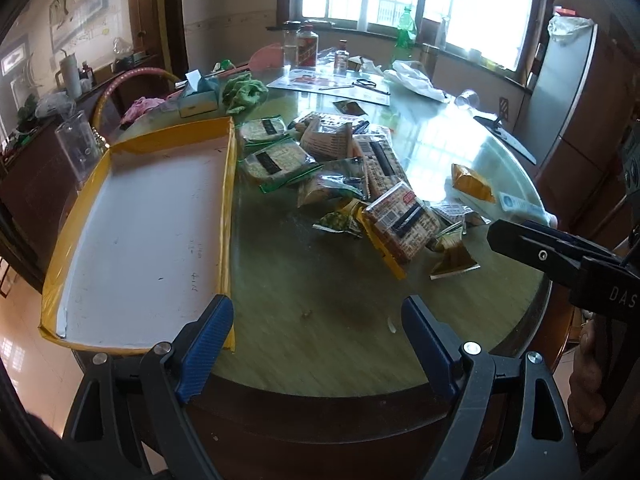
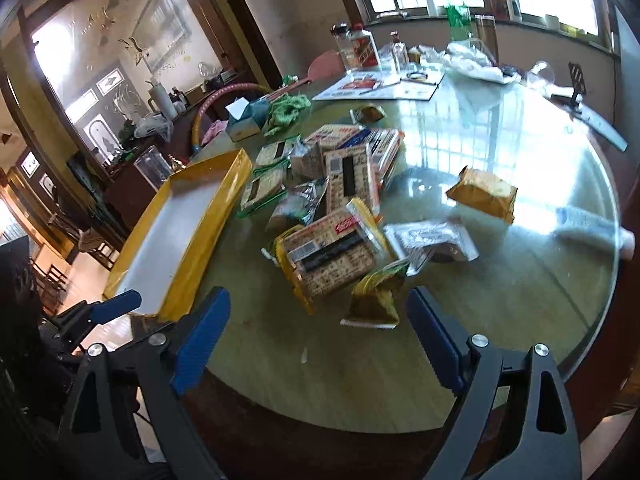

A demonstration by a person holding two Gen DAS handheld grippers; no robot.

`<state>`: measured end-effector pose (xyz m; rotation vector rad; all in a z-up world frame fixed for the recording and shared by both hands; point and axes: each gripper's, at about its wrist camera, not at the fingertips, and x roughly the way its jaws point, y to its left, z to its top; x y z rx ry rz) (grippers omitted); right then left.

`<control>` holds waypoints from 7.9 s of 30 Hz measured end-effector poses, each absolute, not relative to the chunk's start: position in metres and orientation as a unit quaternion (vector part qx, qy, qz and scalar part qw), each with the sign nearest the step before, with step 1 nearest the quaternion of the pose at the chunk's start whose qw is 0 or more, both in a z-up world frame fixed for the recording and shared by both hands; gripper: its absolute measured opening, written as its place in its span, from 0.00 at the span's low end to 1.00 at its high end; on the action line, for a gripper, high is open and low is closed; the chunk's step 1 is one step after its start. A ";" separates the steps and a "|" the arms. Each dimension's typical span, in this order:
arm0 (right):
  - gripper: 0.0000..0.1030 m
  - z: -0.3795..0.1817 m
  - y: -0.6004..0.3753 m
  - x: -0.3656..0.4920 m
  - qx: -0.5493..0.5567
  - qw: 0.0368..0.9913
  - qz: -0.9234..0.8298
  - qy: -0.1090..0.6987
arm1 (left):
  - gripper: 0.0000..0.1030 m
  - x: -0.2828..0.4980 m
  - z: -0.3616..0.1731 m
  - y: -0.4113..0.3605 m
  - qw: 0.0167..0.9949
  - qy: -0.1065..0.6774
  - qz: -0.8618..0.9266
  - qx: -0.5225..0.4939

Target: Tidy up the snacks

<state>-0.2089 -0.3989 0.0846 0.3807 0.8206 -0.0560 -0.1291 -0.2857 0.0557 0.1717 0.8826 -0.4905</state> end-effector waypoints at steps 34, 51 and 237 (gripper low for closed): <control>0.87 0.090 -0.390 -0.225 0.162 0.892 -0.051 0.418 | 0.78 -0.145 0.048 -0.291 0.850 0.449 -0.251 0.111; 0.87 0.096 -0.385 -0.237 0.184 0.888 -0.034 0.420 | 0.78 -0.146 0.060 -0.264 0.852 0.454 -0.256 0.057; 0.72 0.064 -0.222 -0.087 0.114 0.865 0.140 0.468 | 0.76 -0.034 0.045 -0.117 0.865 0.497 -0.058 -0.038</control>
